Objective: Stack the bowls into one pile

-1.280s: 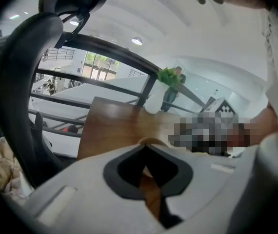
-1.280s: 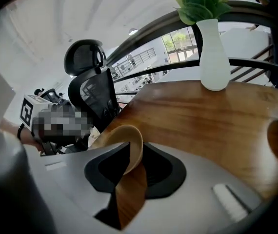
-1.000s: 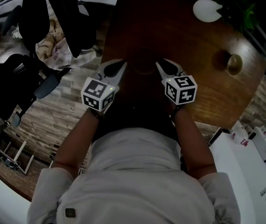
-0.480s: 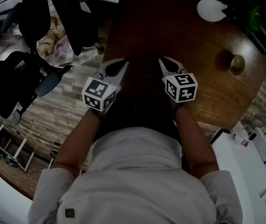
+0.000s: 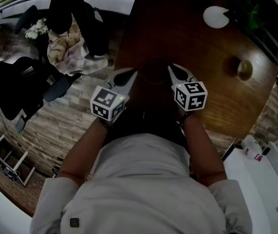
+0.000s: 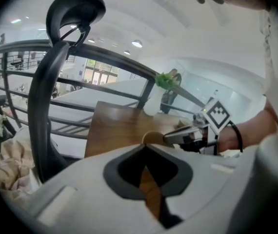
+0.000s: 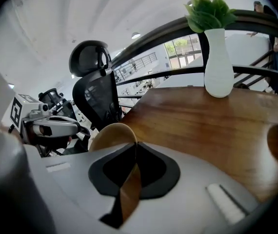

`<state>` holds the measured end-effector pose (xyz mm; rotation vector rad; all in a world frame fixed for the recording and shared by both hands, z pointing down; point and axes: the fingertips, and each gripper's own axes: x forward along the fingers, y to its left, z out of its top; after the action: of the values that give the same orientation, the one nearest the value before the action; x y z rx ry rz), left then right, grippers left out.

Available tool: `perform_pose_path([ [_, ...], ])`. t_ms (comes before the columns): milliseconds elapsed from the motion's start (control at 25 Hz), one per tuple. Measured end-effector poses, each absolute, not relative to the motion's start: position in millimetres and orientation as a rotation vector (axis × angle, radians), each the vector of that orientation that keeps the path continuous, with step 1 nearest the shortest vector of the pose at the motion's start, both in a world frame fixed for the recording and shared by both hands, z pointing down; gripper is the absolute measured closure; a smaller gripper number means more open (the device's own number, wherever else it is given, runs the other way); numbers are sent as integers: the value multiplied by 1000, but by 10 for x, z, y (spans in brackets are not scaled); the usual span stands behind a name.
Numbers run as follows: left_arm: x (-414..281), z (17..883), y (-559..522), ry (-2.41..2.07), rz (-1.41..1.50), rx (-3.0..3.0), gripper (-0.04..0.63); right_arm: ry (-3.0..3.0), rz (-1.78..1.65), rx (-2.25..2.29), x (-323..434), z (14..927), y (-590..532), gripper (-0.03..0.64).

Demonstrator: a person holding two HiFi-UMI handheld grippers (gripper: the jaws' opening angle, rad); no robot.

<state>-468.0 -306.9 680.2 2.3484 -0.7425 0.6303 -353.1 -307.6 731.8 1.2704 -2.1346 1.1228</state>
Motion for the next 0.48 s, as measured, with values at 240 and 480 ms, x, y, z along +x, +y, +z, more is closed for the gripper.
perform_pose_path([
  [240, -4720, 6334, -2843, -722, 600, 2418, 591, -2176, 1053, 1352, -3565, 6771, -2926, 597],
  [480, -4745, 5785, -2628, -682, 569, 2520, 591, -2210, 974, 1460, -3605, 6143, -2735, 597],
])
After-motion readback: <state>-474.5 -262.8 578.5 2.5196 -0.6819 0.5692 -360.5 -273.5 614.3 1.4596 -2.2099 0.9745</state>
